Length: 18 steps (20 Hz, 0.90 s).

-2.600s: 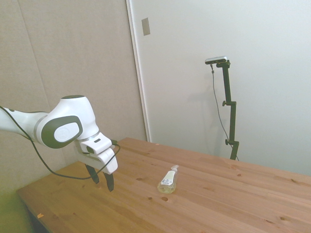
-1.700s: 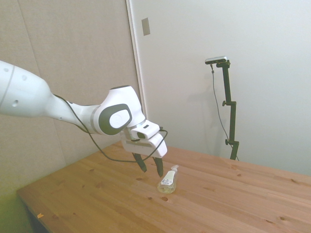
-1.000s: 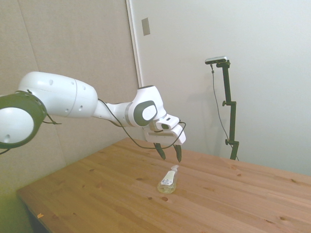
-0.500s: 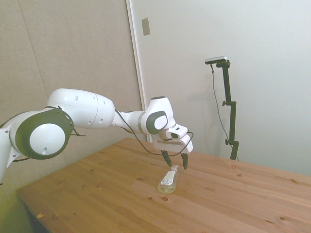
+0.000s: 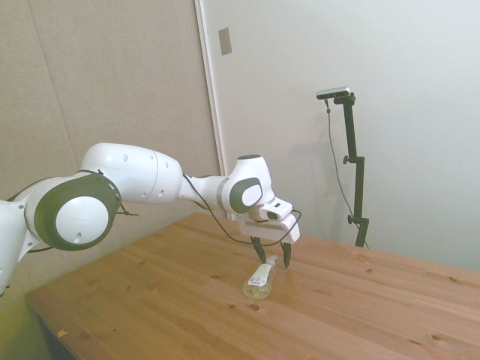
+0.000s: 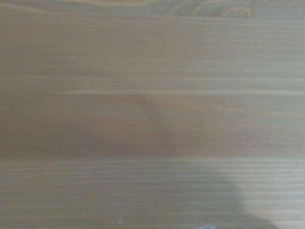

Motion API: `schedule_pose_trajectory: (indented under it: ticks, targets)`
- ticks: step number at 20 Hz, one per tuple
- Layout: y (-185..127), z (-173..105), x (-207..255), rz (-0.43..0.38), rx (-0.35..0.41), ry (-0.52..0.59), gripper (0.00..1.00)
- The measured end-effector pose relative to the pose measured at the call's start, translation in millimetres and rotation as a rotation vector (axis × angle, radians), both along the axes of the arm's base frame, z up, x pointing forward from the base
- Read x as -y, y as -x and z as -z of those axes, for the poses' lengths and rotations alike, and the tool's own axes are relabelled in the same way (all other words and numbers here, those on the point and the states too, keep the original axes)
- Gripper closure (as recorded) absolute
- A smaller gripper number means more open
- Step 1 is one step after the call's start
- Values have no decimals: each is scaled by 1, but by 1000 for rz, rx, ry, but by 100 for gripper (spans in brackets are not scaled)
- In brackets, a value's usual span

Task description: Stand the sanitizer

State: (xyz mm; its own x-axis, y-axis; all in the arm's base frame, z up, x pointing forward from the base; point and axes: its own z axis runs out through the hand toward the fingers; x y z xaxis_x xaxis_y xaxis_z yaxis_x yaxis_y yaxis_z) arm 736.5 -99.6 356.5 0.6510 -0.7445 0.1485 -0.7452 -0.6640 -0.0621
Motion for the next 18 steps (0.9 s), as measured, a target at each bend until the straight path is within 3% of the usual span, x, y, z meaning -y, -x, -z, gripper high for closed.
schedule_pose_trajectory:
  ticks: [18]
  targets:
    - [9,3,25,-15,37,-66,100]
